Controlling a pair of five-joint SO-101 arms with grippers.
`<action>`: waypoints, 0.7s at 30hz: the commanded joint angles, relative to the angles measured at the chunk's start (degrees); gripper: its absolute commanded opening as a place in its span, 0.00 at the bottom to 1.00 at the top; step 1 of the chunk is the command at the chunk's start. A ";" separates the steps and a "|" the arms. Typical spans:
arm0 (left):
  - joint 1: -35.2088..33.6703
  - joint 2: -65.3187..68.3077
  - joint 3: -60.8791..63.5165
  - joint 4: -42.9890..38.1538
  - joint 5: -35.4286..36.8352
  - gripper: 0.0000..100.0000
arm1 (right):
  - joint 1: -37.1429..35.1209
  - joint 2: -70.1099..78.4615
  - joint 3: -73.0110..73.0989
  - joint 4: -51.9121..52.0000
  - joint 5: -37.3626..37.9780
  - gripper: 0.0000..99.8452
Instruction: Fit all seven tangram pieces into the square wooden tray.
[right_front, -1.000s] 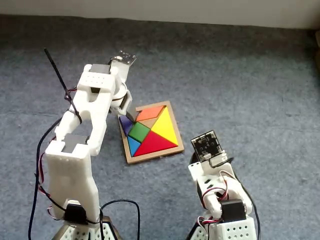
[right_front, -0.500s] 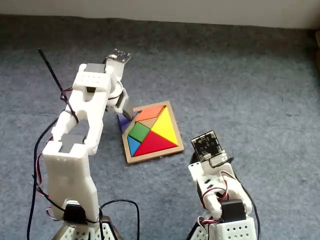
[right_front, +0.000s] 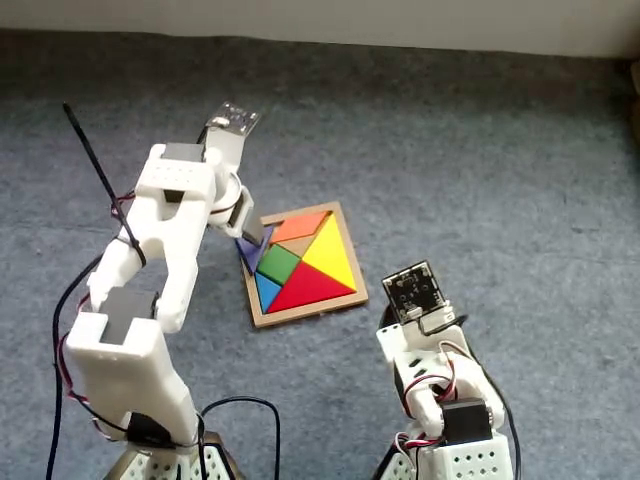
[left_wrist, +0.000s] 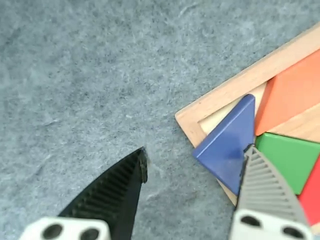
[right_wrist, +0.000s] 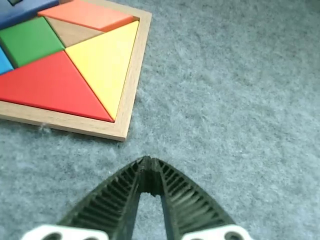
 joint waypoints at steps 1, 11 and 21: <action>-0.84 -5.67 2.59 -2.81 0.62 0.30 | -0.84 -0.92 5.58 0.04 0.79 0.01; -1.98 -2.86 3.12 -4.75 0.79 0.30 | -0.84 -0.92 5.67 0.04 0.79 0.01; 1.45 2.68 0.13 -7.38 0.53 0.30 | -0.84 -0.92 5.67 0.04 0.79 0.01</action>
